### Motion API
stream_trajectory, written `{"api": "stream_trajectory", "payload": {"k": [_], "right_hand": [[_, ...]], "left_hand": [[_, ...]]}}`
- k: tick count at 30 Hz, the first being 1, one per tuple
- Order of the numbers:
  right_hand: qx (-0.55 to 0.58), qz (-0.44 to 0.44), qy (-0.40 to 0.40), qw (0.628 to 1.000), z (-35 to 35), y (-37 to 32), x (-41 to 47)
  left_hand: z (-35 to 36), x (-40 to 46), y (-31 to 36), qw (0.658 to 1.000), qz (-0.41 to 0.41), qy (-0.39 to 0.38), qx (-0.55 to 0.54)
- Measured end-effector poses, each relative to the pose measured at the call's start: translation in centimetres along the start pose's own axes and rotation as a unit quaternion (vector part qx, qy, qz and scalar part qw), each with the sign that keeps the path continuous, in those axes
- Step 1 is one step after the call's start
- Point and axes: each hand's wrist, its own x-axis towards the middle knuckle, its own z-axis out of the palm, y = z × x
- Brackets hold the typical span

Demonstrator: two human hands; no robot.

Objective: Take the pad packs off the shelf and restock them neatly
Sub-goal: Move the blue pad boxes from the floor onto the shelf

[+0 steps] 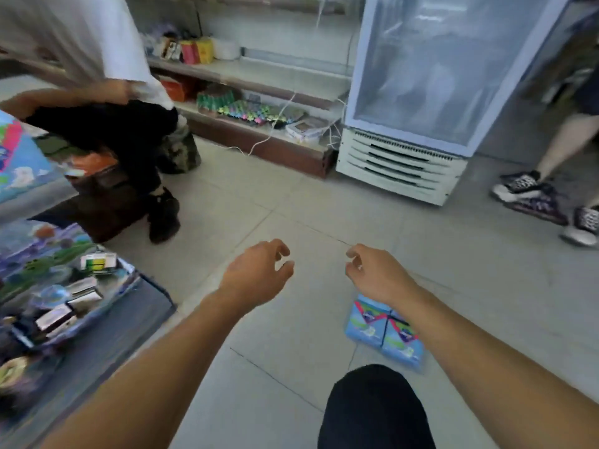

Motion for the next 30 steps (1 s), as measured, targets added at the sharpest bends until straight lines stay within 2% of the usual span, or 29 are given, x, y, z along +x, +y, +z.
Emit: {"api": "stream_trajectory", "payload": {"k": [3,8,12,15,19,27,30], "right_hand": [[0.056,0.113,-0.034,0.991,2.7,8.0,0.3],[0.144,0.284,-0.076,0.945,10.7,21.0,0.8],[0.164,0.399,-0.050,0.901,16.9,29.3,1.2],[0.179,0.463,-0.005,0.868,20.6,33.5,2.5],[0.222,0.503,0.032,0.835,24.1,36.1,4.2],[0.240,0.519,0.060,0.818,27.4,37.2,5.3],[0.257,0.541,0.059,0.798,27.8,37.7,5.1]], "left_hand": [[8.1,3.8,2.4,0.996,0.001,-0.080,-0.036],[22.9,8.9,3.6,0.978,-0.032,-0.190,-0.086],[33.3,11.9,2.8,0.964,-0.064,-0.236,-0.104],[39.1,13.3,2.0,0.960,-0.091,-0.240,-0.113],[43.6,13.9,1.3,0.961,-0.106,-0.226,-0.122],[46.1,14.5,-0.3,0.966,-0.139,-0.179,-0.122],[46.3,14.2,-0.2,0.970,-0.132,-0.156,-0.132]]}}
